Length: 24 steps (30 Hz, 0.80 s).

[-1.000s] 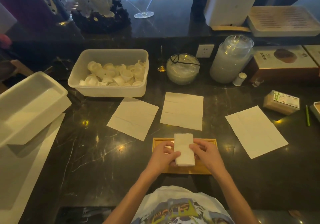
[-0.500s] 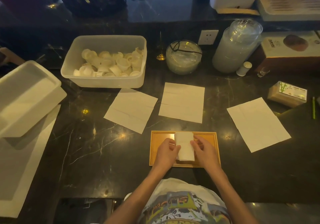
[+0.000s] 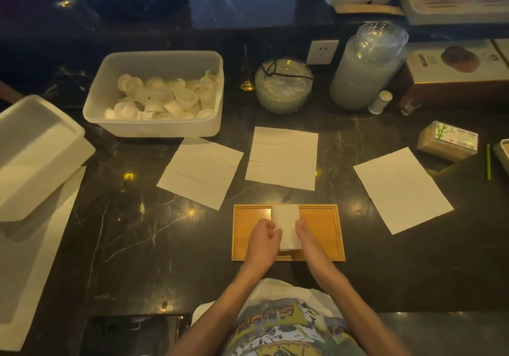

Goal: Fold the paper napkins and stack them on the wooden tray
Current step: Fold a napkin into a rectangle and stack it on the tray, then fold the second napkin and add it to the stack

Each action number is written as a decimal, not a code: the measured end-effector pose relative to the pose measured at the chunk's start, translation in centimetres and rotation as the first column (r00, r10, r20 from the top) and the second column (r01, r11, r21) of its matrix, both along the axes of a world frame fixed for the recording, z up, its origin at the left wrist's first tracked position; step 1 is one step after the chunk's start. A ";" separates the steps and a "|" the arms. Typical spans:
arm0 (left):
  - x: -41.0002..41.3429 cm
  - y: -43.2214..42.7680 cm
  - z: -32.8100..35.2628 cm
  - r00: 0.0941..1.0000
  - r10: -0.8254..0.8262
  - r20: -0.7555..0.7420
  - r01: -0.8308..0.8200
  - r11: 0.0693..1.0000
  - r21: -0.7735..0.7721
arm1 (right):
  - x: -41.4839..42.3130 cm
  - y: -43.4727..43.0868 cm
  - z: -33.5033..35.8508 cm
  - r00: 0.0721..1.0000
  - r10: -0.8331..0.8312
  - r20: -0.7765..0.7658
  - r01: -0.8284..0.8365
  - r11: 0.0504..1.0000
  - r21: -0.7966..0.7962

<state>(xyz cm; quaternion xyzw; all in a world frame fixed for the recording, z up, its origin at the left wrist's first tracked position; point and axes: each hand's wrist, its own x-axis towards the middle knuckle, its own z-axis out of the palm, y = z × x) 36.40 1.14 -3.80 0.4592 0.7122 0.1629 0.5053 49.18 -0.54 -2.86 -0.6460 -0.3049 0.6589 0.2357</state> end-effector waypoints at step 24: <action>-8.1 2.9 1.3 0.965 0.008 -0.262 0.063 0.963 0.262 | 1.1 2.8 3.0 0.894 0.036 0.446 -0.171 0.948 0.268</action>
